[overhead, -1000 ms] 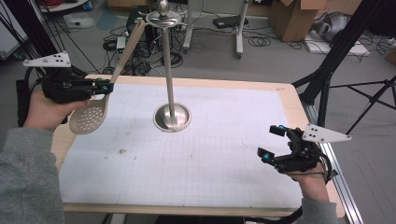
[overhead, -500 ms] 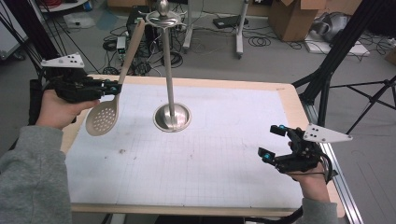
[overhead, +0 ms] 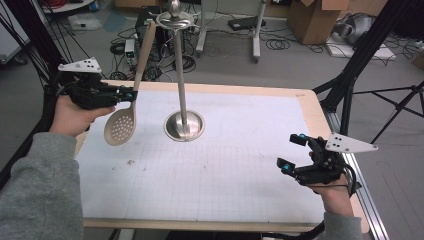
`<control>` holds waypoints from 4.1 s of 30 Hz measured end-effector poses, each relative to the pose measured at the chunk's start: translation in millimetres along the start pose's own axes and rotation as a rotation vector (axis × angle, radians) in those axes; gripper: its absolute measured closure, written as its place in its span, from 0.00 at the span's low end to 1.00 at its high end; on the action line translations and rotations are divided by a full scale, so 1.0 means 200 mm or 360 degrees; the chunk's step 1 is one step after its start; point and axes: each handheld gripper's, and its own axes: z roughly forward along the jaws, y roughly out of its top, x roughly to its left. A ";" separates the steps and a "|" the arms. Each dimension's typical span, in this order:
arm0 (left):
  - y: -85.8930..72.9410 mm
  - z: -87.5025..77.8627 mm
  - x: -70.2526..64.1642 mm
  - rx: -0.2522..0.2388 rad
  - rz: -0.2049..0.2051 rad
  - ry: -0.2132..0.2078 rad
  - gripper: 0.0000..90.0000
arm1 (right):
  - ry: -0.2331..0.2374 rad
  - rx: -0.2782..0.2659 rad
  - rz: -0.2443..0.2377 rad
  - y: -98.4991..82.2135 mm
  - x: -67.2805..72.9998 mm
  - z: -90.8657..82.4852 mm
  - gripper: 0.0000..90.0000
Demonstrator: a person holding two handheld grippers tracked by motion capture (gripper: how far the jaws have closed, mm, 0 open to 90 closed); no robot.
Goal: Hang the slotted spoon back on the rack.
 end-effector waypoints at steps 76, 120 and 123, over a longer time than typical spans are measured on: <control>0.02 0.33 -0.01 -0.0006 0.0029 0.0053 0.84 | -0.0018 -0.0006 0.0017 -0.01 -0.02 -0.02 0.05; -0.42 0.00 -0.16 -0.0451 -0.0010 -0.0081 0.07 | -0.0011 -0.0017 0.0000 0.00 -0.02 0.02 0.05; -0.46 -0.01 -0.17 -0.0441 0.0008 -0.0048 0.07 | -0.0008 -0.0012 0.0000 0.00 -0.02 0.02 0.05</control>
